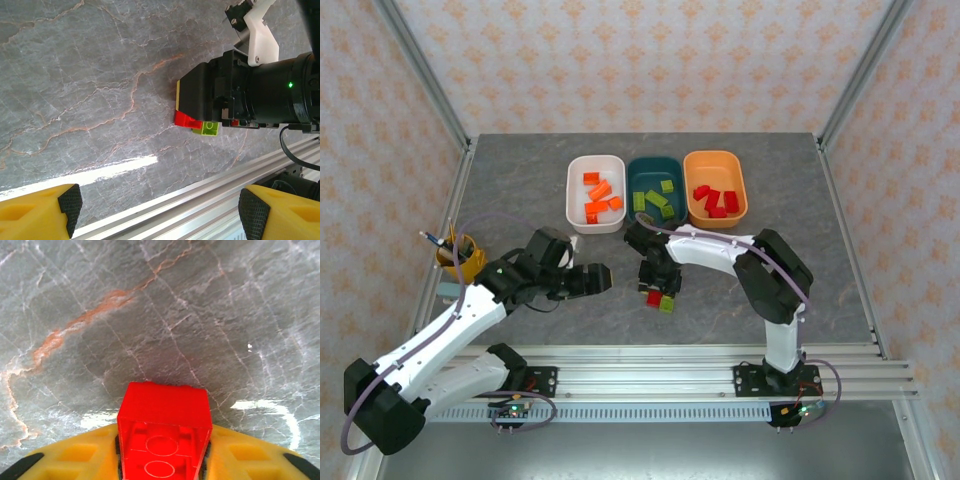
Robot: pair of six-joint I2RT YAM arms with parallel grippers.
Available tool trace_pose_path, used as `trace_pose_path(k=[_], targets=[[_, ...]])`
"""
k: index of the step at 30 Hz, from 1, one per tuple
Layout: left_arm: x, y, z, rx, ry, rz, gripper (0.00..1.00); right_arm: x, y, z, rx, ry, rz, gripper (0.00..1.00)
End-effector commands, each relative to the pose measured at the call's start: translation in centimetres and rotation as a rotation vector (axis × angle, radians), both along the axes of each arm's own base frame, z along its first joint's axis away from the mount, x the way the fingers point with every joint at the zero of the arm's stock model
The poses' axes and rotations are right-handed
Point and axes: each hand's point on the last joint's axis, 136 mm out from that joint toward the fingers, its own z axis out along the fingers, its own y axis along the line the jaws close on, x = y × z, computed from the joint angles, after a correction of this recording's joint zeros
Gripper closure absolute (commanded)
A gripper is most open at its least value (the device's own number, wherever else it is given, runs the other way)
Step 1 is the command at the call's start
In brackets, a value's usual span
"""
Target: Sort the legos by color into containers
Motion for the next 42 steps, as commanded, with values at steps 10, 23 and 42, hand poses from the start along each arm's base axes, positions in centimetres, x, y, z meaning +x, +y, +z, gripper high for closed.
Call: trace_pose_path(k=[10, 23, 42], targets=[[0.8, -1.0, 1.7, -0.049, -0.059, 0.004, 0.16, 3.1, -0.6, 3.2, -0.070, -0.154, 0.035, 0.70], [9.0, -3.3, 9.3, -0.038, -0.249, 0.112, 0.16, 15.4, -8.9, 13.9, -0.052, -0.464, -0.130, 0.72], [20.8, -7.6, 11.6, 0.063, -0.370, 0.196, 0.16, 34.2, -15.8, 8.8, 0.126, -0.529, -0.531, 0.72]])
